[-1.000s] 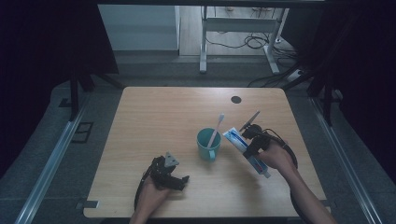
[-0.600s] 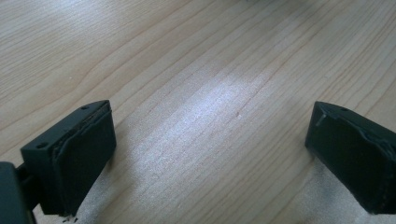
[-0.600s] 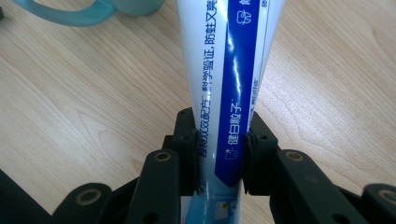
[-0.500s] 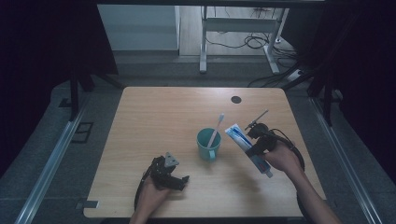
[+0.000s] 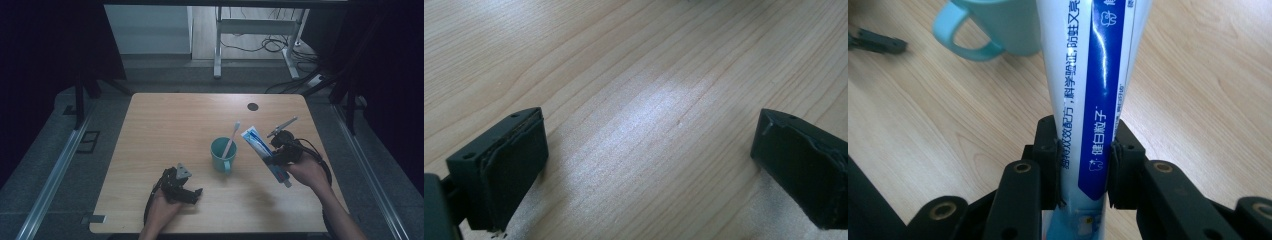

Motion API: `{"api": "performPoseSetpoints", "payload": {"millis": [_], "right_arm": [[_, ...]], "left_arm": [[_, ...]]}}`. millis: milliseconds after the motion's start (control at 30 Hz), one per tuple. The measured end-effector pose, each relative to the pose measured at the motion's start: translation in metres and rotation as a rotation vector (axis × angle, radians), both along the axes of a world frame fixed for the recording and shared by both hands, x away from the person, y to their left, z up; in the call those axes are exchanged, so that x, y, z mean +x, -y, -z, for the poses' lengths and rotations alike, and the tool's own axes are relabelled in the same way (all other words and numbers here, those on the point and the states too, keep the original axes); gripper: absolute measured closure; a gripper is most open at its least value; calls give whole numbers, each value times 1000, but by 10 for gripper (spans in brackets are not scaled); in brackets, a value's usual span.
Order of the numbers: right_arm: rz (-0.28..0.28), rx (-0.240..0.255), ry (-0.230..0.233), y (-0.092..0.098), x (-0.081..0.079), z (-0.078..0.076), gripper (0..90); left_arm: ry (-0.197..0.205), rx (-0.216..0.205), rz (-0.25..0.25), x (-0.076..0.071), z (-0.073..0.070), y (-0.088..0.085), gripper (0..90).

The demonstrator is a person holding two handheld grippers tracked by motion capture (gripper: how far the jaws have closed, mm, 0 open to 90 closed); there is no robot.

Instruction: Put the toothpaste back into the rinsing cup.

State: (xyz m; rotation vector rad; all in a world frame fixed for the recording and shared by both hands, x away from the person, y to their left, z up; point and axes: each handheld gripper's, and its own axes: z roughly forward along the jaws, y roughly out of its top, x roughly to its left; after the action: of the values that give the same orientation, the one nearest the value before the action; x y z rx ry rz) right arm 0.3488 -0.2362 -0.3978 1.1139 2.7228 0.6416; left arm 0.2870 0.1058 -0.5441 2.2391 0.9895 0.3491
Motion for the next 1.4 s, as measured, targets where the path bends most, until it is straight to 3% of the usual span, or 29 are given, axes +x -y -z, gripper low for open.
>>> {"api": "performPoseSetpoints", "payload": {"millis": [433,767,1400], "right_arm": [[-35,101,72,0,-9,-7,711],[-69,179,127,-10,-11,-16,712],[-92,257,209,-41,-1,-27,713]], "left_arm": [[1,-6,-4,0,0,0,19],[0,-6,-2,0,0,0,18],[2,-8,-4,0,0,0,18]]}}
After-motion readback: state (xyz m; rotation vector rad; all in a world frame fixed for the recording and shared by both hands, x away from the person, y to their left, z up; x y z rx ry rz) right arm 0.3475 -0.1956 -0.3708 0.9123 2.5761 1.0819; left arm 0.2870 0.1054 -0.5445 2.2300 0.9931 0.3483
